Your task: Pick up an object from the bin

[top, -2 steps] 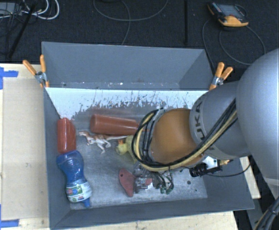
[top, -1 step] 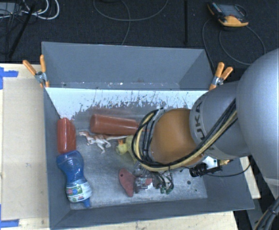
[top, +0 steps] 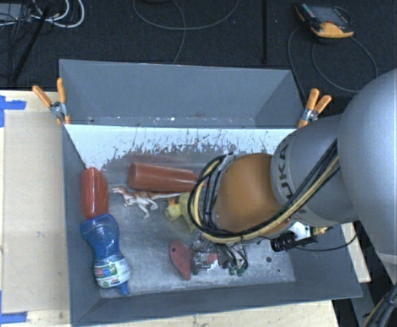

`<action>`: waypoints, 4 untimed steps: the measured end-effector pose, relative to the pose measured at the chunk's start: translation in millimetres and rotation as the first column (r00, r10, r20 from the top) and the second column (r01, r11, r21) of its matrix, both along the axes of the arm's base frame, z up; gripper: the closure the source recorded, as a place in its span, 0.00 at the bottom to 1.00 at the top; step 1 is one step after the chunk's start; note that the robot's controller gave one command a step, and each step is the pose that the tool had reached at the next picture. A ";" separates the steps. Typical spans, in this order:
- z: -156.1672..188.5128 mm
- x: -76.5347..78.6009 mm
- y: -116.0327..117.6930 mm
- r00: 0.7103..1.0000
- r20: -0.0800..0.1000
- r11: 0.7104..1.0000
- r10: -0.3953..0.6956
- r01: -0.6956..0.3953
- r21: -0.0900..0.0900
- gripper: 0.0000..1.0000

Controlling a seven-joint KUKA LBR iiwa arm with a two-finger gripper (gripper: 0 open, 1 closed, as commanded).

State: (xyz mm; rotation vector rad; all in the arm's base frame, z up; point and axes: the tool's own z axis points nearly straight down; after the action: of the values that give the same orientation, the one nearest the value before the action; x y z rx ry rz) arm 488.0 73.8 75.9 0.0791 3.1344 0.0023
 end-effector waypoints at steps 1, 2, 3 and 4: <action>8.7 -2.0 -0.3 1.000 -0.010 1.000 0.000 0.000 -0.001 1.00; 24.9 -3.4 -0.4 1.000 -0.016 1.000 -0.001 0.001 -0.002 1.00; 46.2 -2.7 -0.4 1.000 -0.011 1.000 -0.001 0.001 -0.002 1.00; 56.4 -0.6 -0.2 1.000 -0.003 1.000 -0.002 0.002 0.000 1.00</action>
Offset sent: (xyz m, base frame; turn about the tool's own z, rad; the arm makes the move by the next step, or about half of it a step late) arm 0.0000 0.0001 0.1019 0.0000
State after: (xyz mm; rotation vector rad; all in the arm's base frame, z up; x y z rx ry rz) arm 487.4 73.5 132.3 0.0825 3.1376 0.0017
